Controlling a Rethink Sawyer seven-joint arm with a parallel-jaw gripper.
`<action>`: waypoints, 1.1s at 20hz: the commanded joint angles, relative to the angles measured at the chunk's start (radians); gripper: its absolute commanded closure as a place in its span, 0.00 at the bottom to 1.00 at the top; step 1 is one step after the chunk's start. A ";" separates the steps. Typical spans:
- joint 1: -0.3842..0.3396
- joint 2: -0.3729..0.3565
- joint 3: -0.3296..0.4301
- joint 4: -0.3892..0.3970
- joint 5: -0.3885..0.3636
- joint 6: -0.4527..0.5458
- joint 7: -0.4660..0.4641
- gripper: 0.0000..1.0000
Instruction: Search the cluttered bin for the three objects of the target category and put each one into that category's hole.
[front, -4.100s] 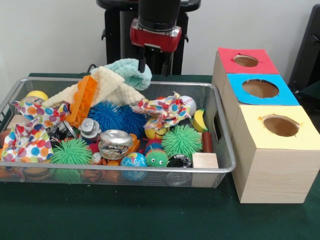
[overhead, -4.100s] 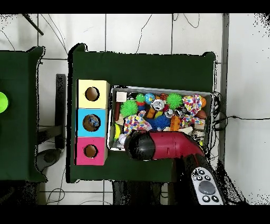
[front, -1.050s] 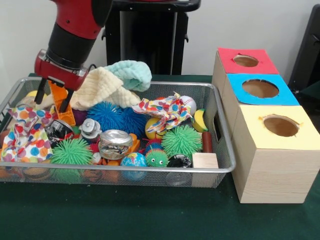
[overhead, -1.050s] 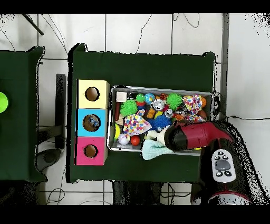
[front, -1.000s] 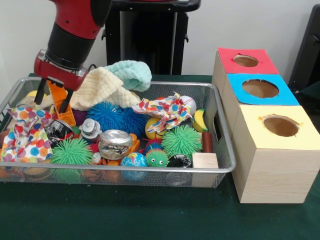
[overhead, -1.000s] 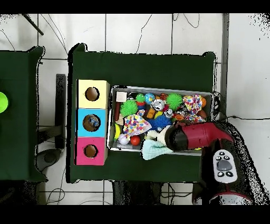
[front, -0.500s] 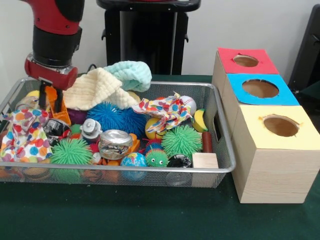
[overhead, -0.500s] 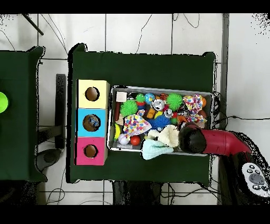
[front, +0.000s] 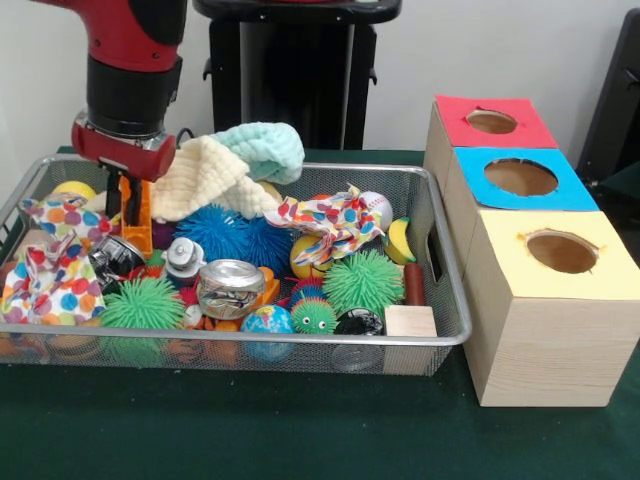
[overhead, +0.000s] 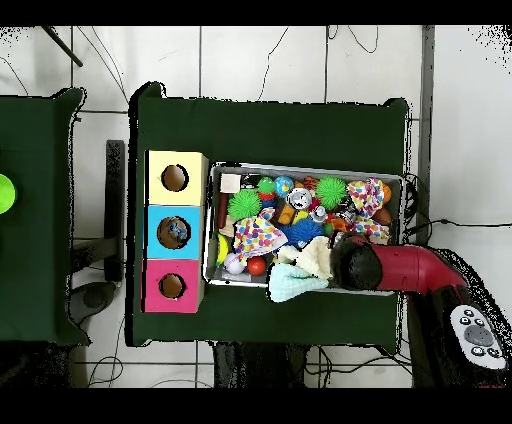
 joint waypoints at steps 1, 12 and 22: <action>0.001 -0.016 0.096 0.050 0.037 0.026 -0.010 1.00; -0.036 -0.172 0.185 0.296 0.296 0.115 0.081 1.00; 0.002 -0.224 0.161 0.353 0.368 0.096 0.064 1.00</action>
